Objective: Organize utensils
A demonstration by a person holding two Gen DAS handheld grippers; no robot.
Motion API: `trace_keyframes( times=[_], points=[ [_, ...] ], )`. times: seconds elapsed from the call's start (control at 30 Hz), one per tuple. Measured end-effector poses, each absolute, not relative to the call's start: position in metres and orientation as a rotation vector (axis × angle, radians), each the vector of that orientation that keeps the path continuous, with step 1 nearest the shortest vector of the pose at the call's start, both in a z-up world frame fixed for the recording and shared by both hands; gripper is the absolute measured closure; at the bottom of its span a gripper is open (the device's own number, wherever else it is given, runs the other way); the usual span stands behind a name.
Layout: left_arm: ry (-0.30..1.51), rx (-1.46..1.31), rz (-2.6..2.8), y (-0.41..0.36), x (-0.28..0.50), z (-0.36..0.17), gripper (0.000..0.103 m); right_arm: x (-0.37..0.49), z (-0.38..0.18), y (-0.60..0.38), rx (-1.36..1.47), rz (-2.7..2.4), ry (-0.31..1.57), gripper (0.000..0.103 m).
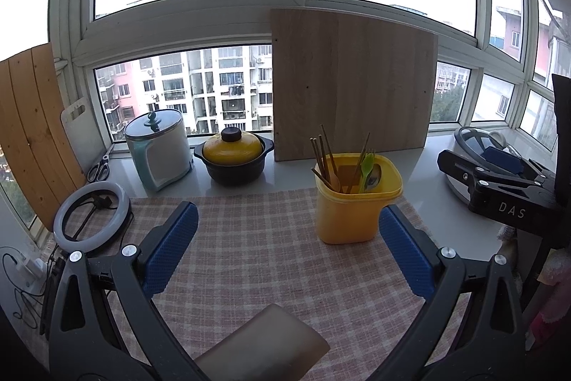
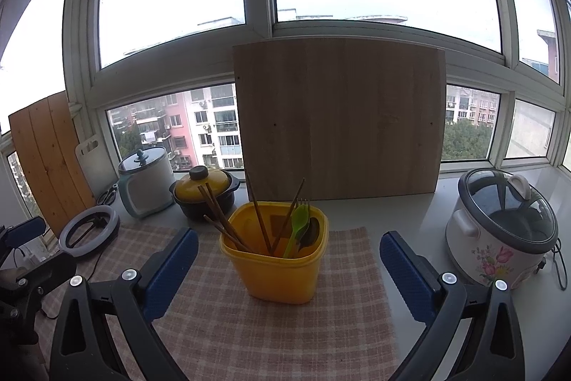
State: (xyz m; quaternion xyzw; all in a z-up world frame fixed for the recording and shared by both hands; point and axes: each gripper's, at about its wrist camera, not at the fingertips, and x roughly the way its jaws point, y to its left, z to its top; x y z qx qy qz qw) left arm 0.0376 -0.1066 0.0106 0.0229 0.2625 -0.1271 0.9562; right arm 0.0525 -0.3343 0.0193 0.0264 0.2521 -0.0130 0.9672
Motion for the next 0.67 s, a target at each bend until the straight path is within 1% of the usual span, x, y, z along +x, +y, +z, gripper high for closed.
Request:
trace_keyframes(
  times=[0.67],
  points=[
    [0.537, 0.063, -0.201, -0.1057, 0.0365, 0.006, 0.0, 0.0558, 0.0112, -0.3381, 0.065, -0.031, 0.541, 0.0]
  ],
)
